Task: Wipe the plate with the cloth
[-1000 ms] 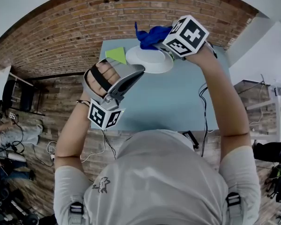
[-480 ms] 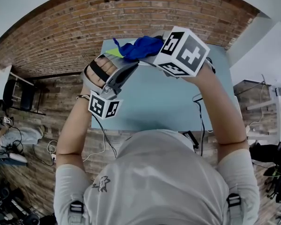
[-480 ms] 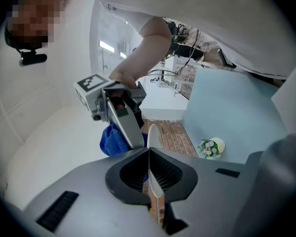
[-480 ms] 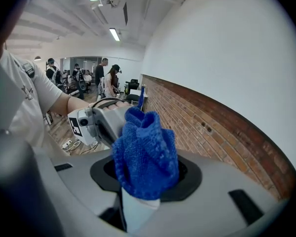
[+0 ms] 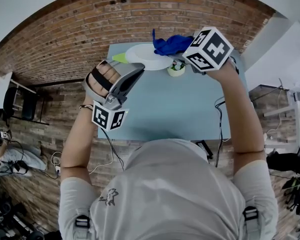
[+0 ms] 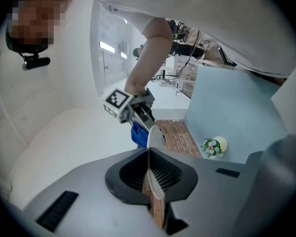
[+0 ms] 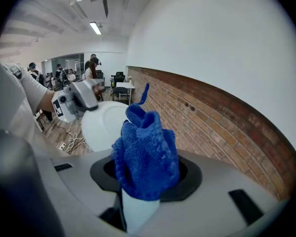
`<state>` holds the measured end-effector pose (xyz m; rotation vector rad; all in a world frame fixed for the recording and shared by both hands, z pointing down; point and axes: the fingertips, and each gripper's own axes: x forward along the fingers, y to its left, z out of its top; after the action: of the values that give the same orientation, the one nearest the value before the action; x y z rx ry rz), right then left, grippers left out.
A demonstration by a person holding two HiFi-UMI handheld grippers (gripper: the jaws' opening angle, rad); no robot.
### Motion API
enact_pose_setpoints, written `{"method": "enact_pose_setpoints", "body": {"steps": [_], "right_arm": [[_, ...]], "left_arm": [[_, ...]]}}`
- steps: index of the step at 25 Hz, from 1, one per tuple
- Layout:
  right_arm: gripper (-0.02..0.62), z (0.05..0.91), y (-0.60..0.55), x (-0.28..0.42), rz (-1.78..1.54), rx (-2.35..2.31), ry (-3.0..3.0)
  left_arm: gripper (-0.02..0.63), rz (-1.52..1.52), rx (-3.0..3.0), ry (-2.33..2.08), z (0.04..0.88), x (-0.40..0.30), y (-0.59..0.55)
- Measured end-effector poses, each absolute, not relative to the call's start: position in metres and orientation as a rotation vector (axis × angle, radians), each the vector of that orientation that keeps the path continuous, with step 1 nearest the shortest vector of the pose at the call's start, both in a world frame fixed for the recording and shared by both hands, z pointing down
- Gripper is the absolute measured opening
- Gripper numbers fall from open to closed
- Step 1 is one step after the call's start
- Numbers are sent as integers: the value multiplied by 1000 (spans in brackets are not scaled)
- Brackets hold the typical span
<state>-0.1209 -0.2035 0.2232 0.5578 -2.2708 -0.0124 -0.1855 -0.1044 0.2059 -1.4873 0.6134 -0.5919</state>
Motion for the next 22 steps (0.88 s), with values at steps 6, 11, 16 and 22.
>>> {"method": "enact_pose_setpoints", "body": {"steps": [6,11,16,22], "right_arm": [[158,226,-232,-126,42,562,-2247],[158,211,-208,-167,-7,438,-2293],[156,191,-168,-186,-58,338,-2375],[156,181,-128,-181,-43,255,-2441]], "left_arm": [[18,-522,-1458,524,198,-156,-73],[18,-520,-1453,489,202,-143,-69],[17,-556,-1458,525,205,-154,-81],[17,-620,-1458,600,209,-185,-101]]}}
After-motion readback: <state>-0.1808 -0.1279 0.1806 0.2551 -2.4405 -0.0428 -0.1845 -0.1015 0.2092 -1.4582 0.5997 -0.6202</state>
